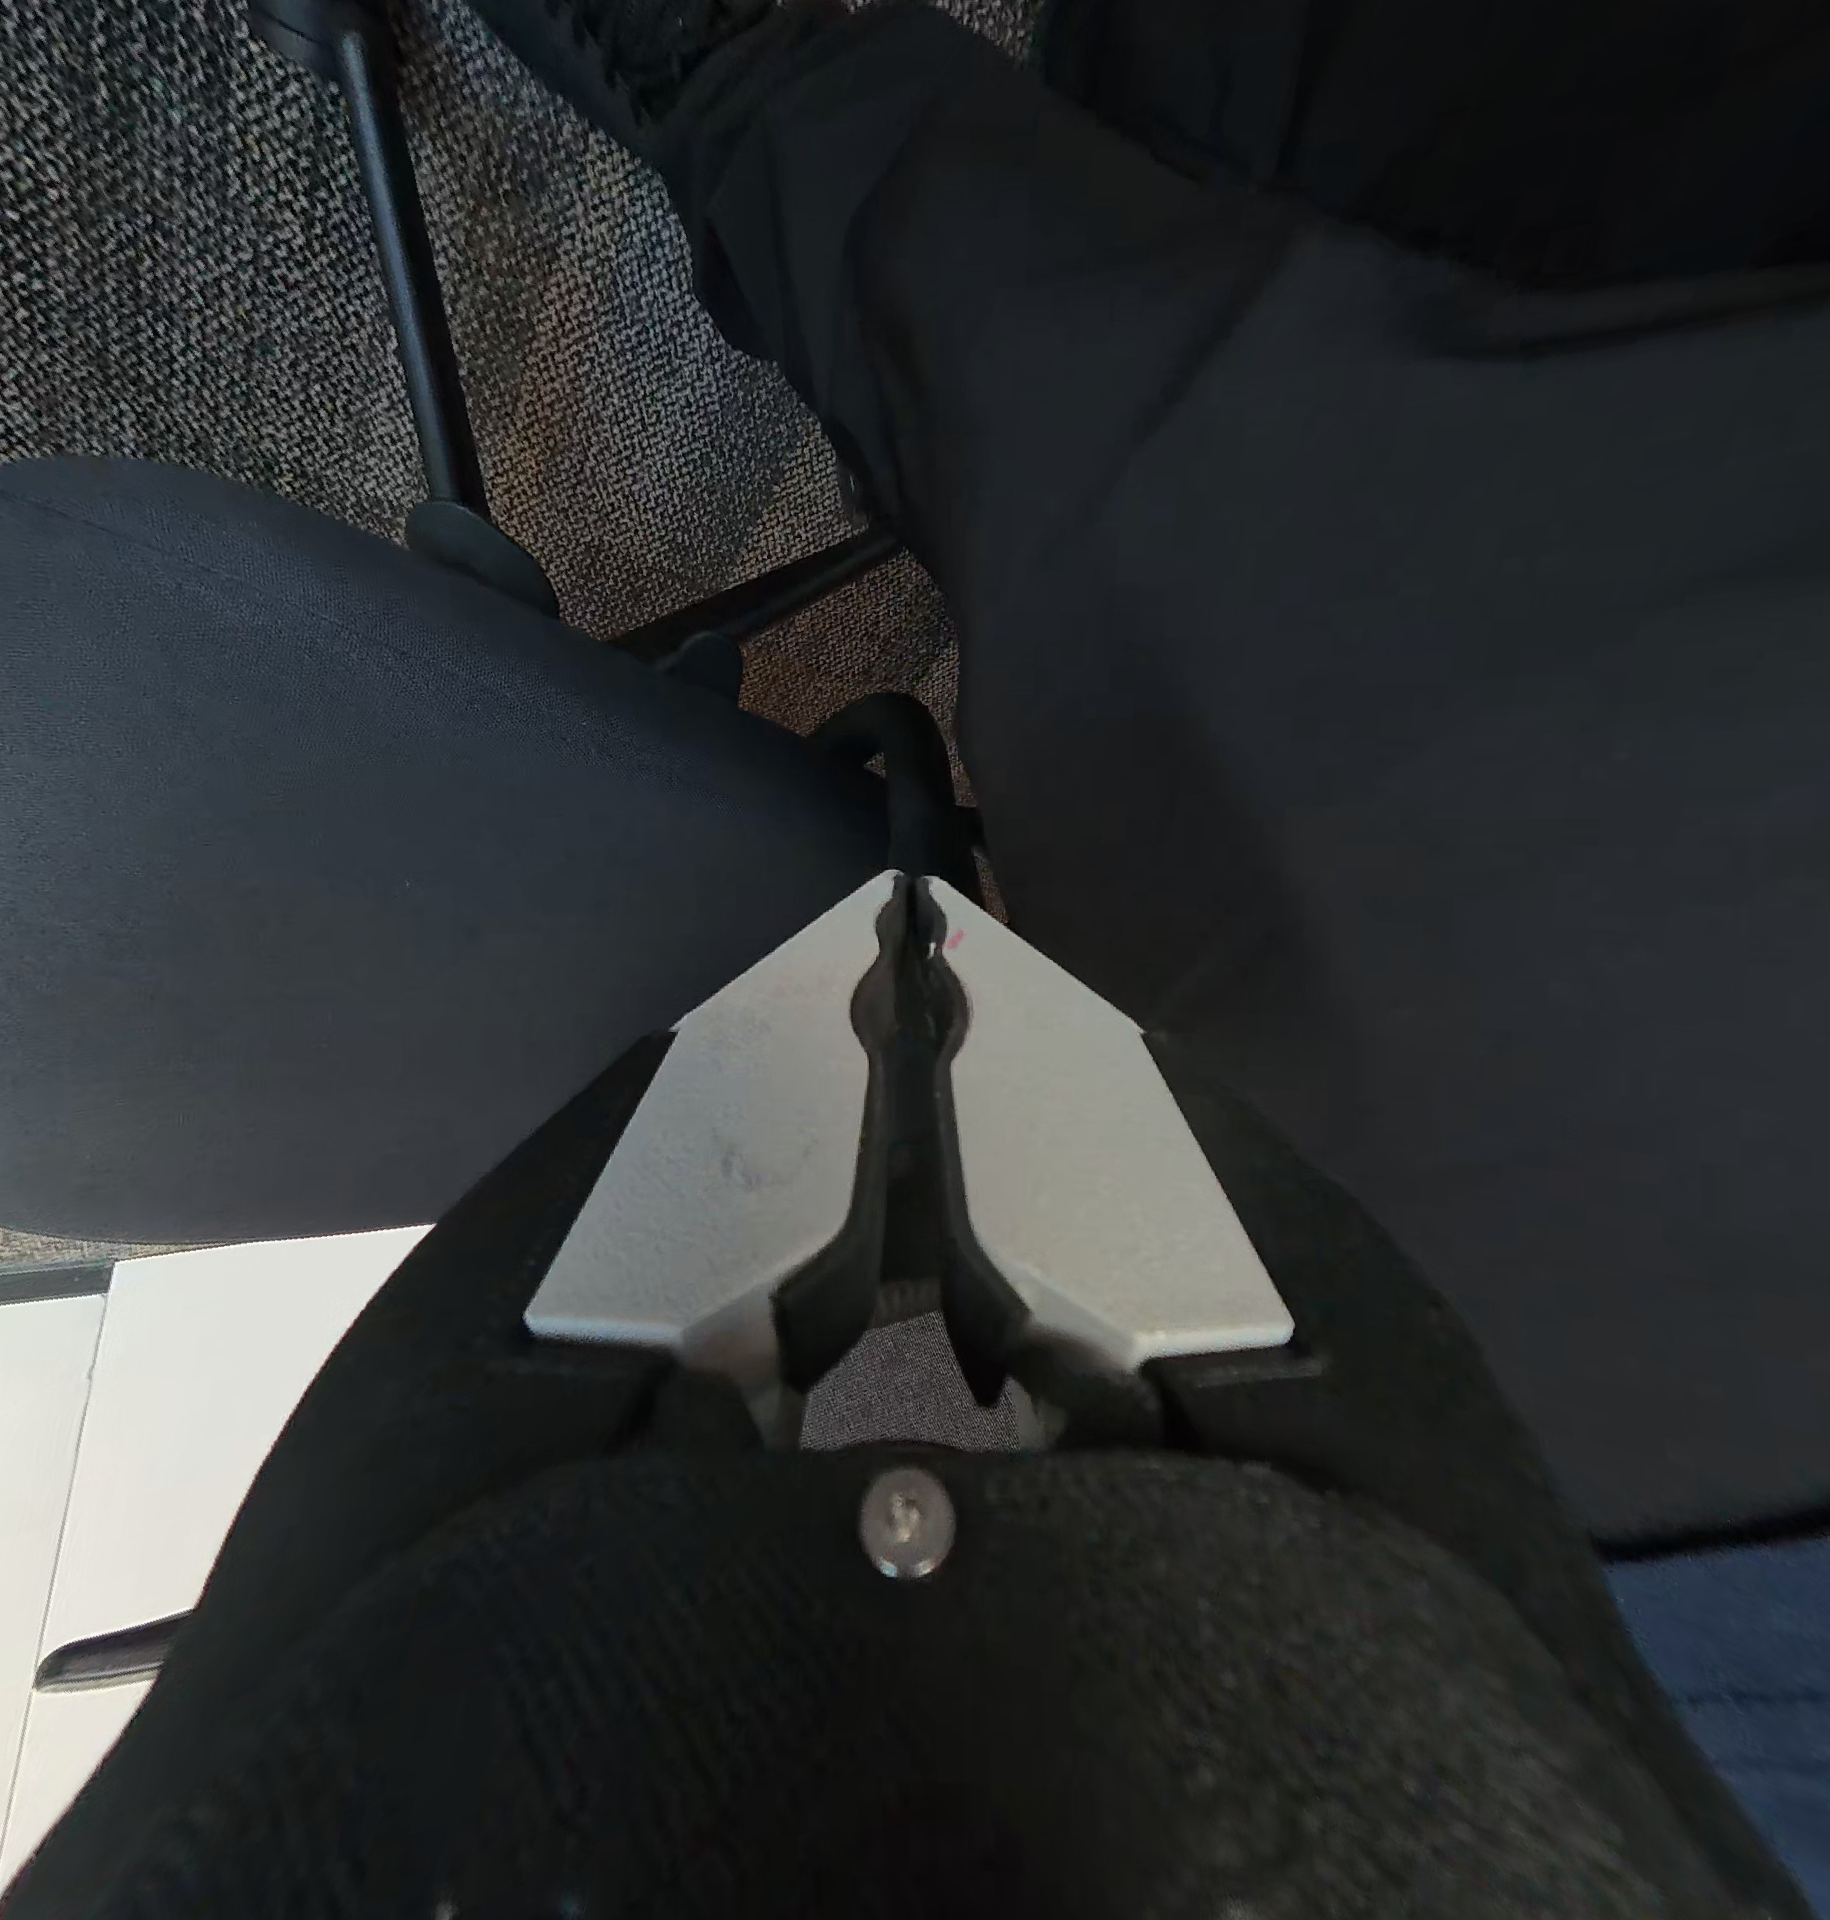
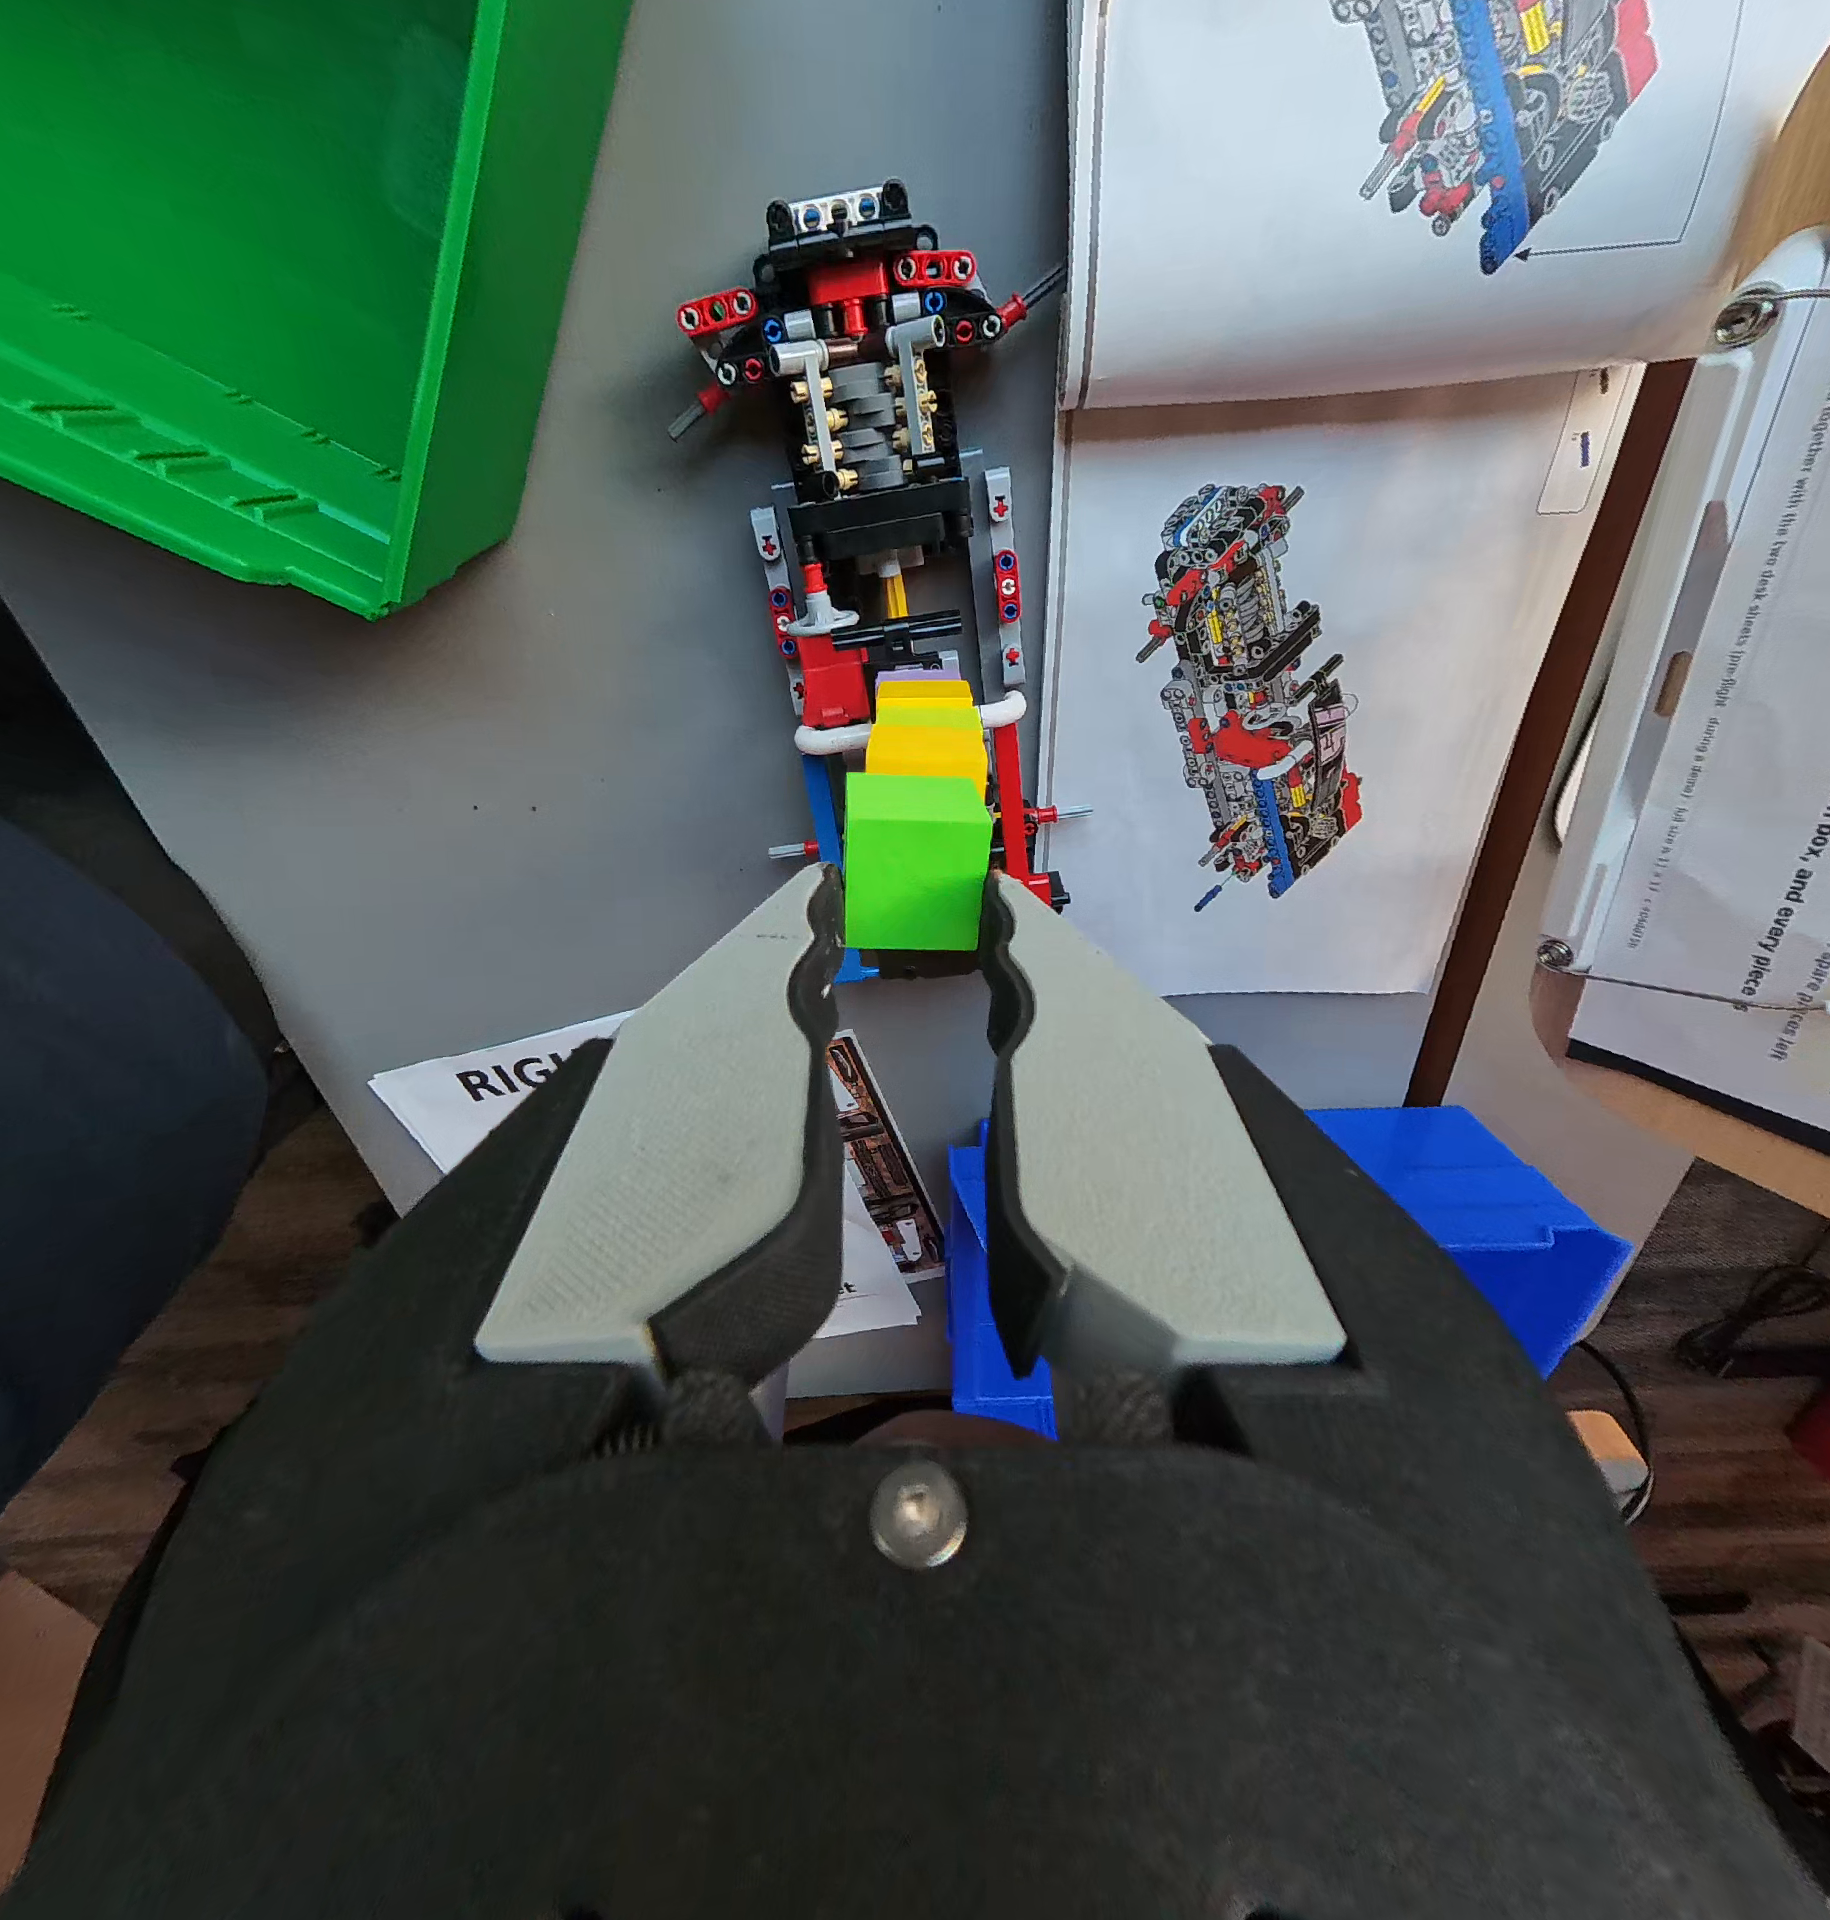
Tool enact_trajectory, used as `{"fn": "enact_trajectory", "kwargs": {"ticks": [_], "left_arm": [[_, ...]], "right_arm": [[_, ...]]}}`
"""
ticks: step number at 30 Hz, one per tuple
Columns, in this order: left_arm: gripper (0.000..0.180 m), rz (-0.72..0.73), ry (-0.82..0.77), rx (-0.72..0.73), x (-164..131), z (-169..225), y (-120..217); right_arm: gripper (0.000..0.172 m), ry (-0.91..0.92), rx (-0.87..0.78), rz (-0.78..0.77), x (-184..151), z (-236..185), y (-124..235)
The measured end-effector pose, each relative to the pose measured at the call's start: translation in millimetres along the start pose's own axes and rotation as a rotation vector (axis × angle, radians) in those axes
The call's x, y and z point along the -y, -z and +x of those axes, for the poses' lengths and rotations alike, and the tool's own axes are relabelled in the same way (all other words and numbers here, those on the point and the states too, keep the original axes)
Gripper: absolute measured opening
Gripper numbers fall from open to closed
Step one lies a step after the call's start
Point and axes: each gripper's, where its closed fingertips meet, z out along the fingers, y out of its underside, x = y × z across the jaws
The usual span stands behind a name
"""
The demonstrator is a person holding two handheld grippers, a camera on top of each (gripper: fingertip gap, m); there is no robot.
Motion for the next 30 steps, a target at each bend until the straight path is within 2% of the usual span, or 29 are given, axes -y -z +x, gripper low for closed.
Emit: {"fn": "enact_trajectory", "kwargs": {"ticks": [23, 30], "left_arm": [[0.0, -0.008, 0.004, -0.006, 0.4, 2.2, -2.3], [0.0, -0.005, 0.003, -0.007, 3.0, 3.4, -1.6]], "right_arm": [[0.024, 0.013, -0.012, 0.001, 0.2, 3.9, -5.8], [0.033, 0.015, -0.012, -0.006, -1.3, 2.7, -9.0]]}}
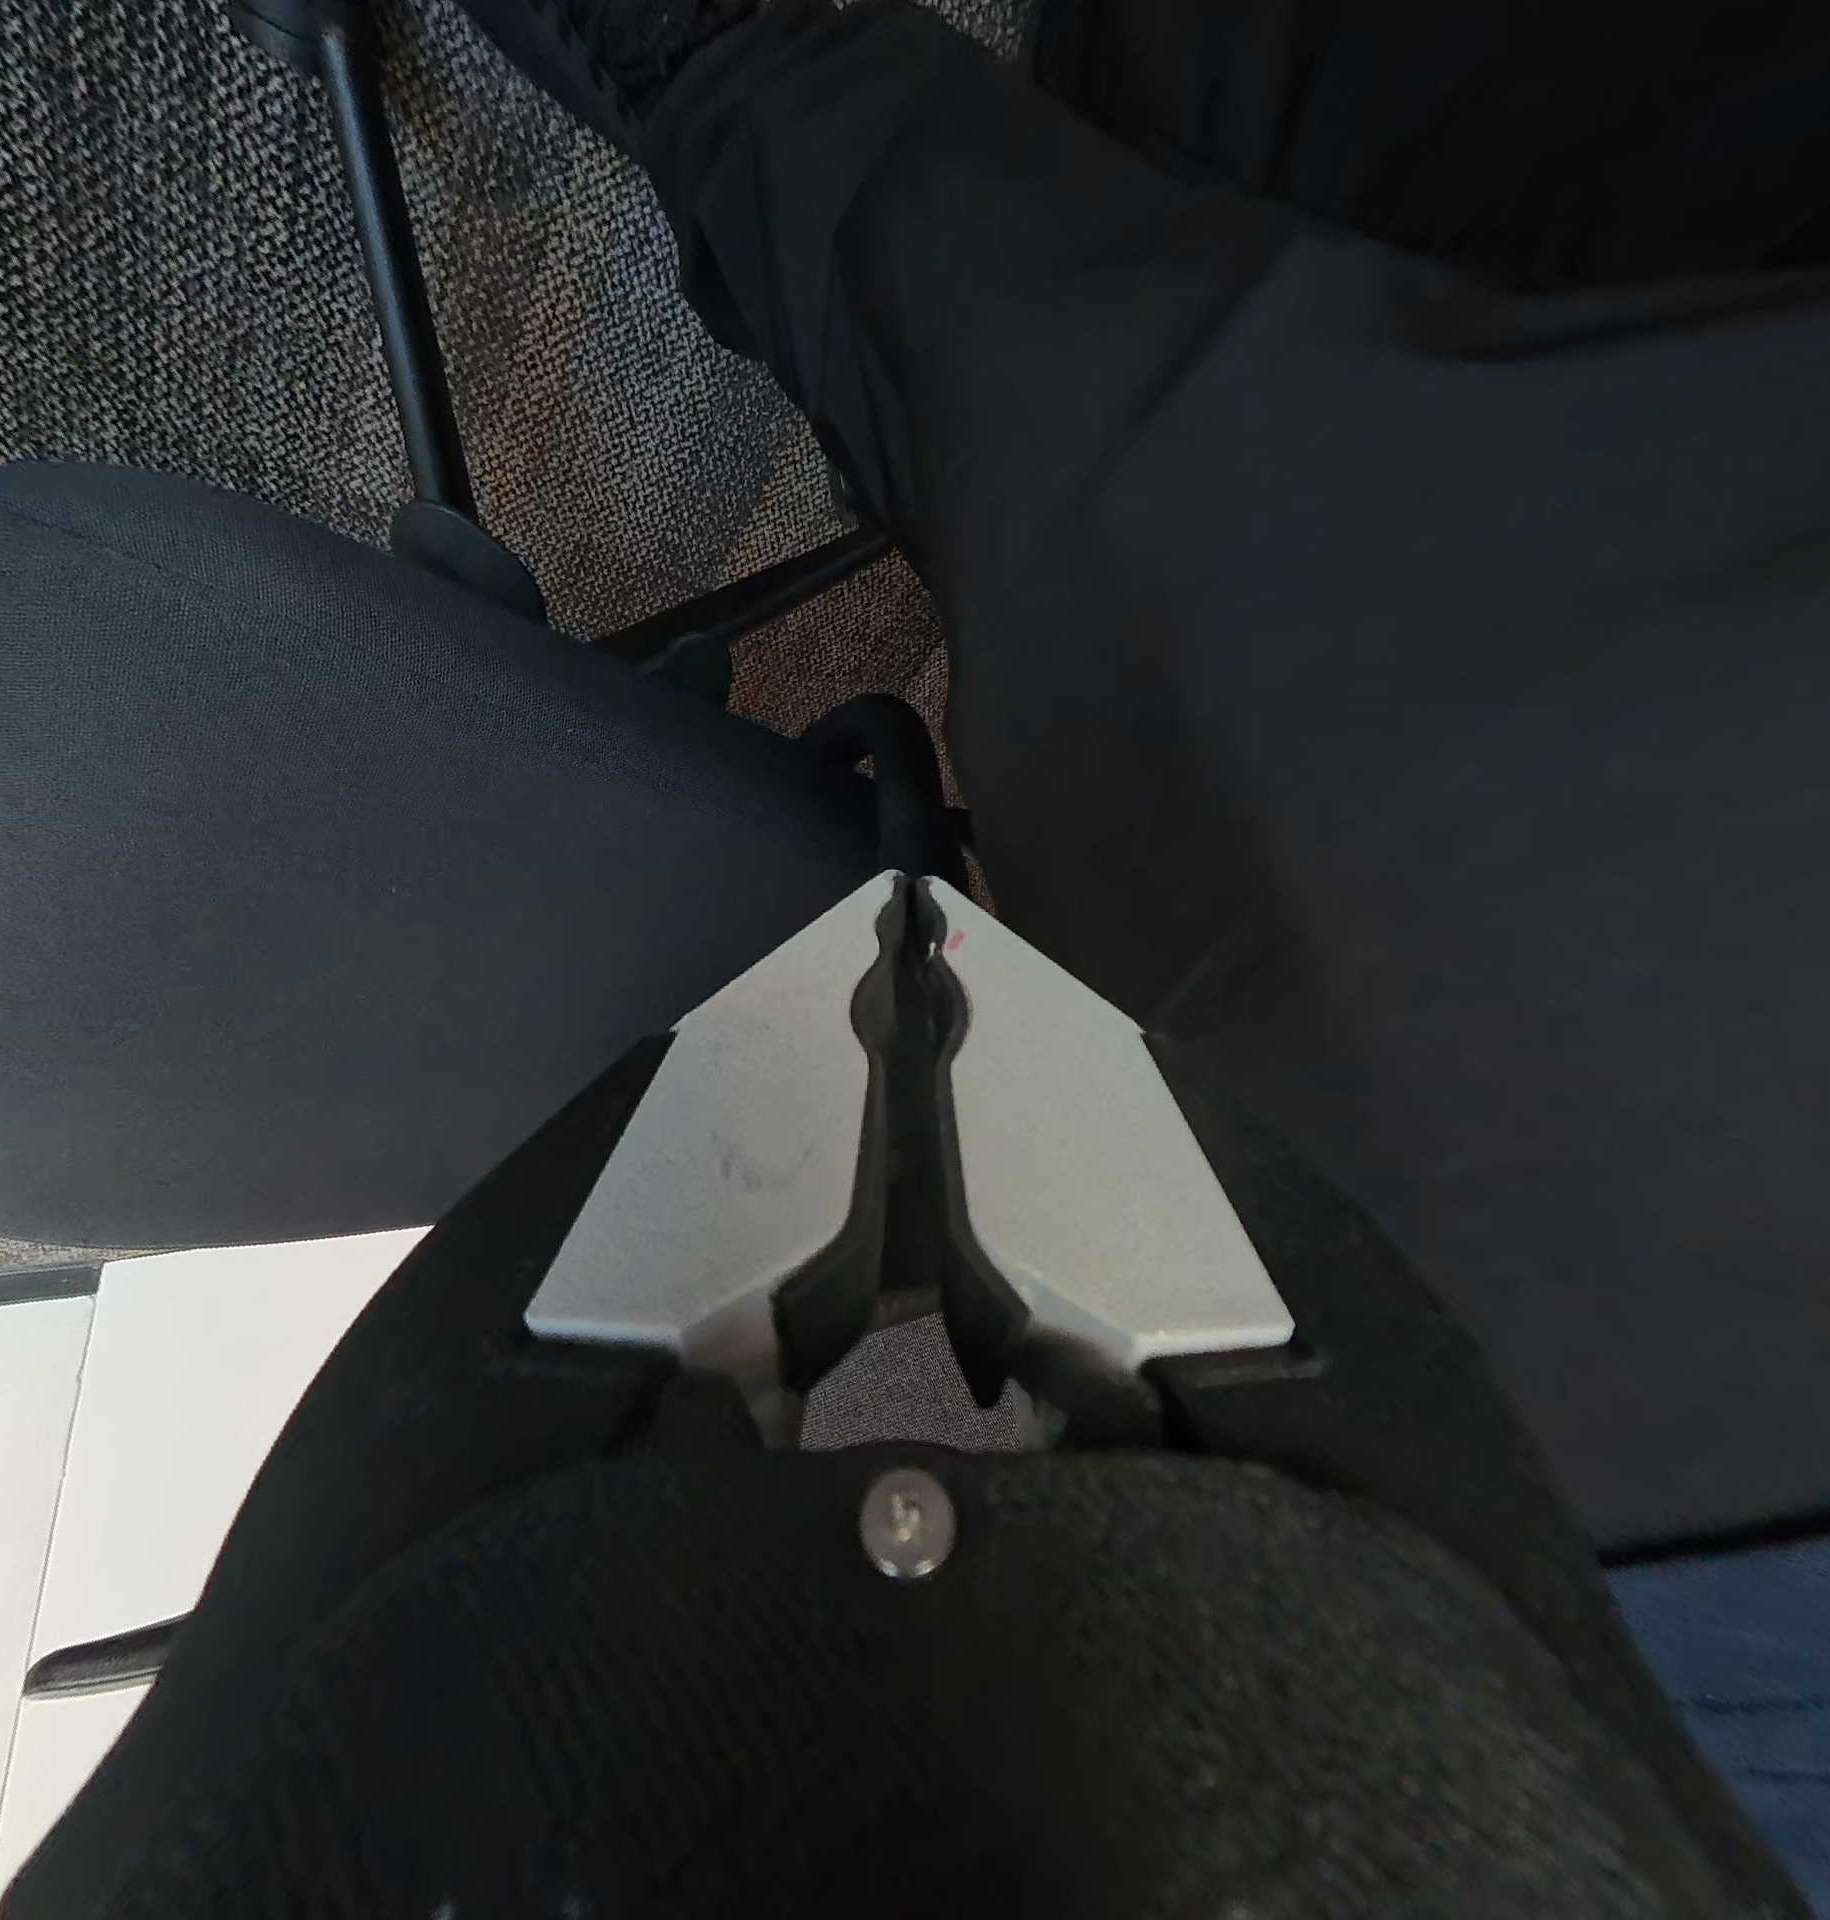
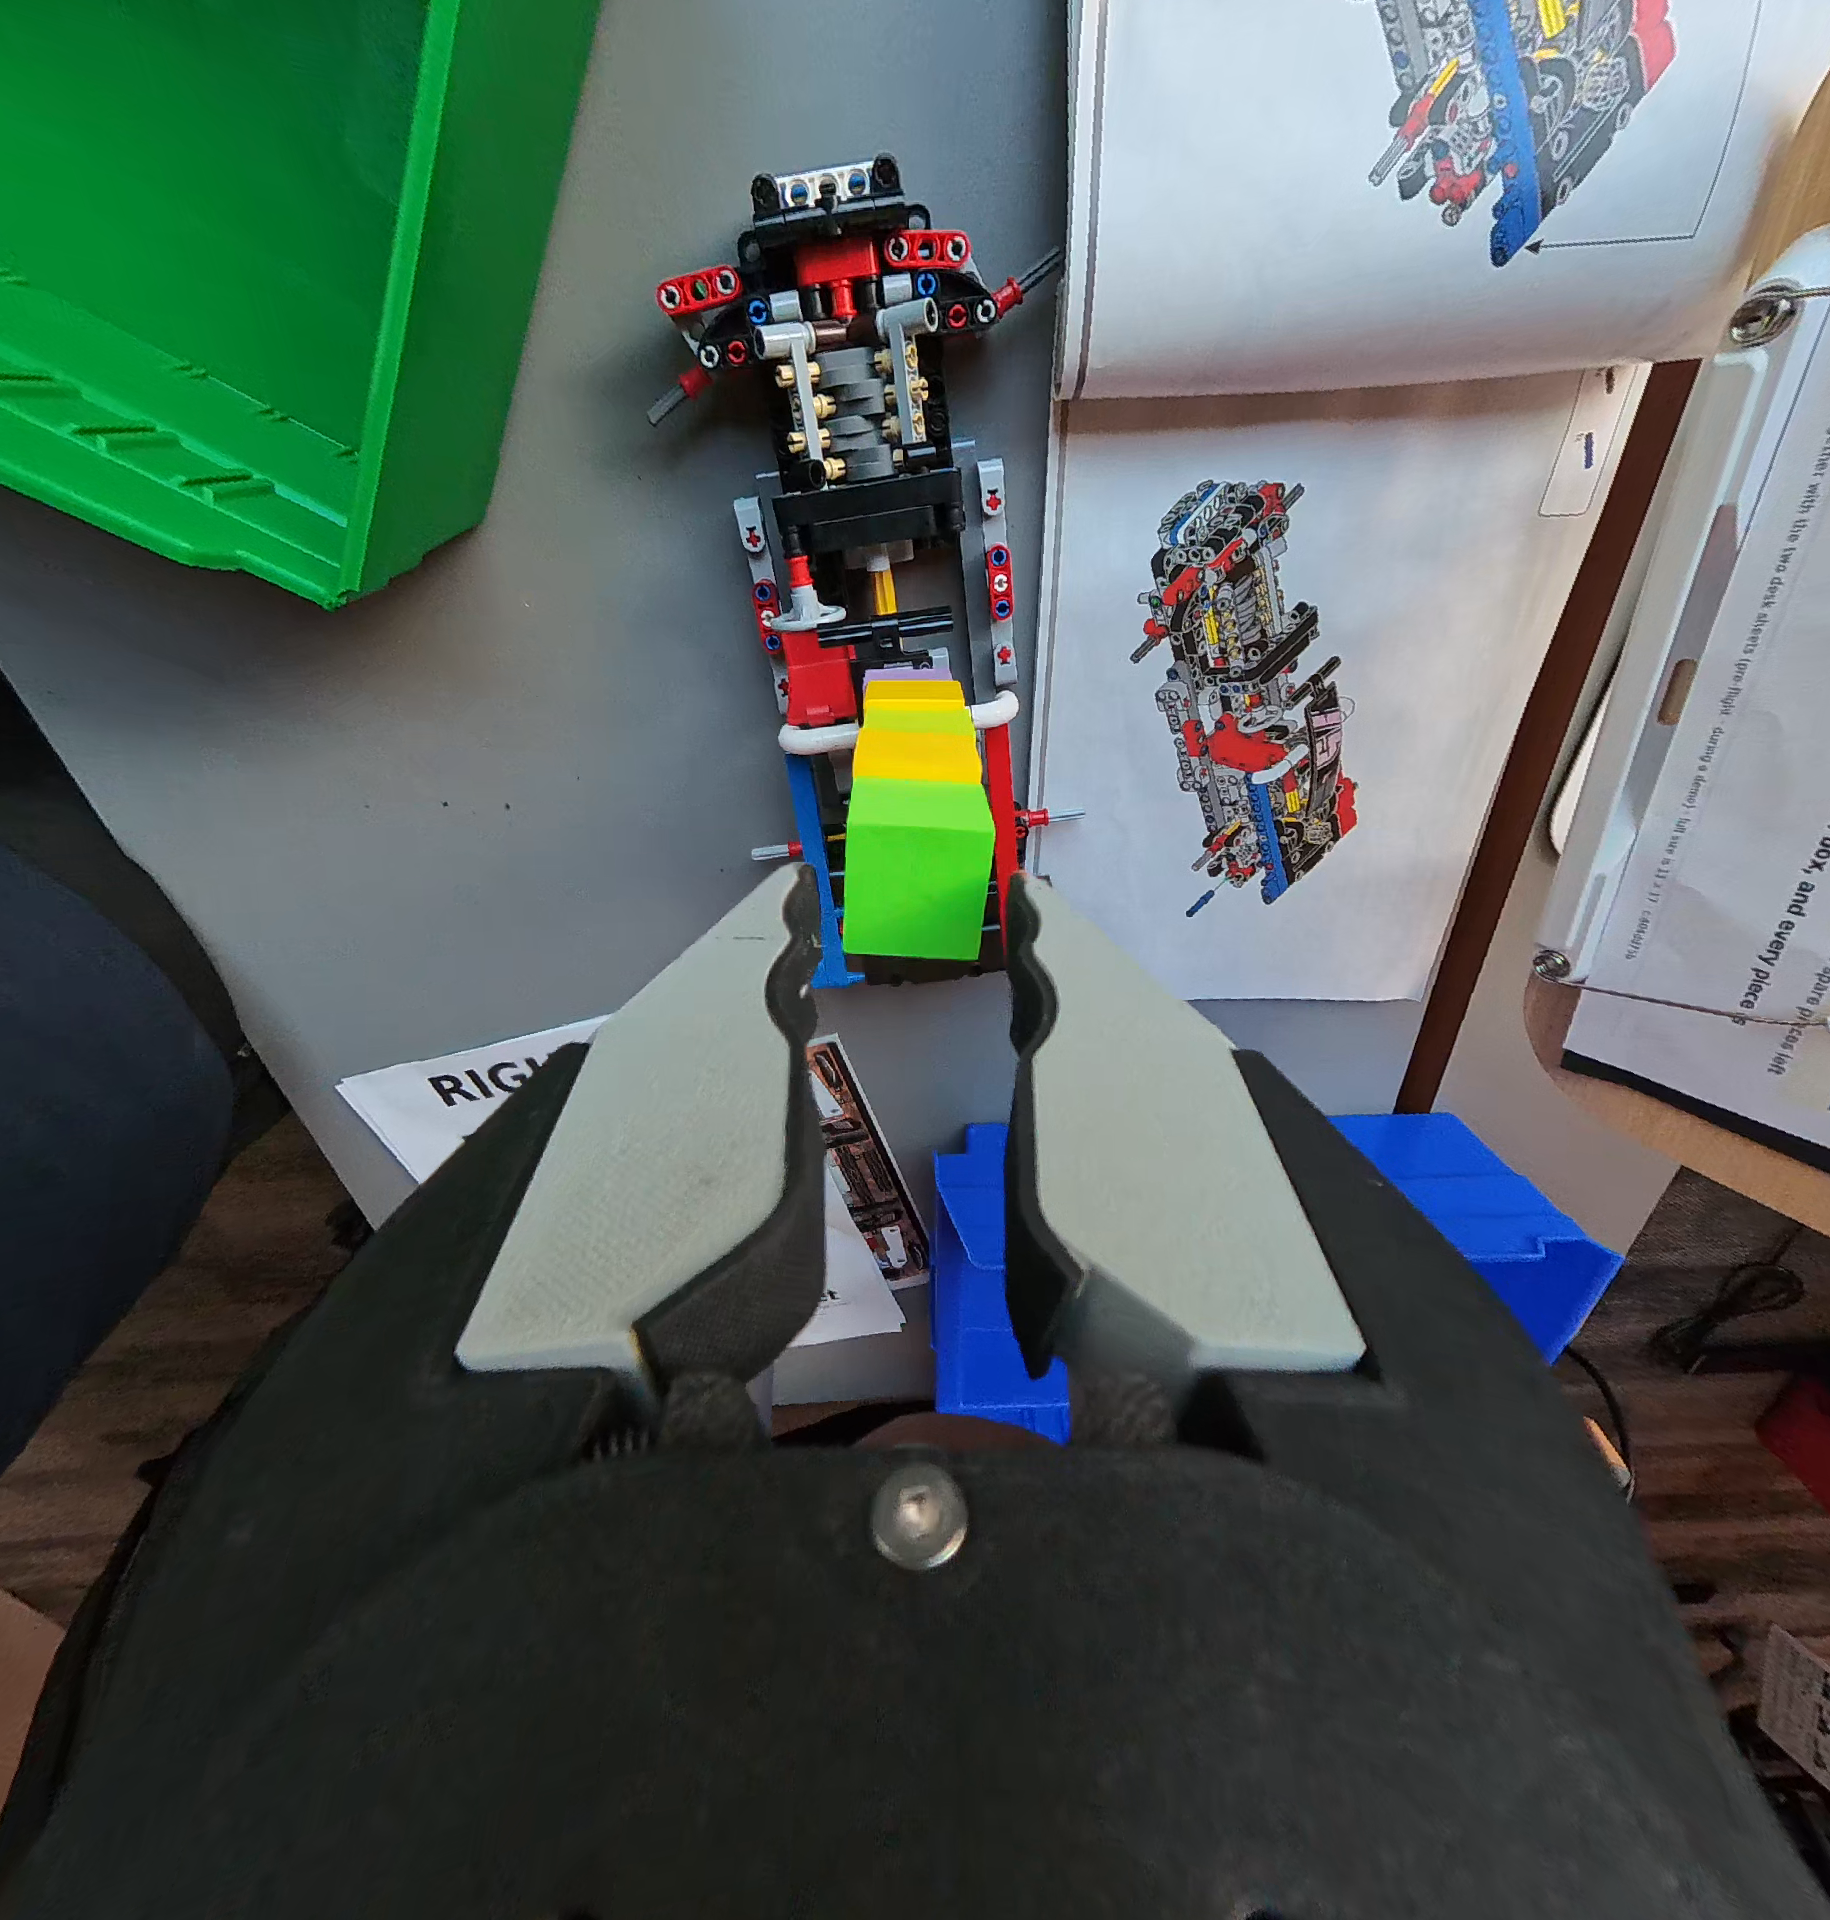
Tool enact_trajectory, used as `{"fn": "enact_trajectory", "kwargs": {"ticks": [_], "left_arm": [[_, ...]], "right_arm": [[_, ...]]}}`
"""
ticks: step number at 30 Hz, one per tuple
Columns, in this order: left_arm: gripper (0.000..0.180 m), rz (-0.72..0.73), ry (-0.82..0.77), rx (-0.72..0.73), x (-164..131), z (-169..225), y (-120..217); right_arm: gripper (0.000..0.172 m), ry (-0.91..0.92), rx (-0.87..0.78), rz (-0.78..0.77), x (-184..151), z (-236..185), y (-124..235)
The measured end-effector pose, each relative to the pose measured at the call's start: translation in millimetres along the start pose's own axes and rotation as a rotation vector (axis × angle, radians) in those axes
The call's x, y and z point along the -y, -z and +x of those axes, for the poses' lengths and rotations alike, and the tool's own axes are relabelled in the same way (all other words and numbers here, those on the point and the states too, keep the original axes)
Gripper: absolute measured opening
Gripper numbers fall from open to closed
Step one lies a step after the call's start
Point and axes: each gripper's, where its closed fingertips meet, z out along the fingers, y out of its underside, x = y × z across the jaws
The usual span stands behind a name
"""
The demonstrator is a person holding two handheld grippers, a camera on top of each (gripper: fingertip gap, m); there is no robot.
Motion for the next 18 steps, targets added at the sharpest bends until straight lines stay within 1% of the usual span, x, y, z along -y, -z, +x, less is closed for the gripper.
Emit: {"fn": "enact_trajectory", "kwargs": {"ticks": [8, 13, 18], "left_arm": [[0.0, -0.003, 0.001, 0.002, -2, -2, -1], [0.0, -0.002, -0.007, 0.004, 0, -2, 0], [0.0, 0.005, -0.029, 0.007, 5, -4, 5]], "right_arm": [[0.04, -0.02, 0.01, 0.033, 3, -2, 7], [0.053, -0.054, 0.009, 0.071, 6, -3, 13], [0.06, -0.09, -0.002, 0.104, 4, -4, 22]]}}
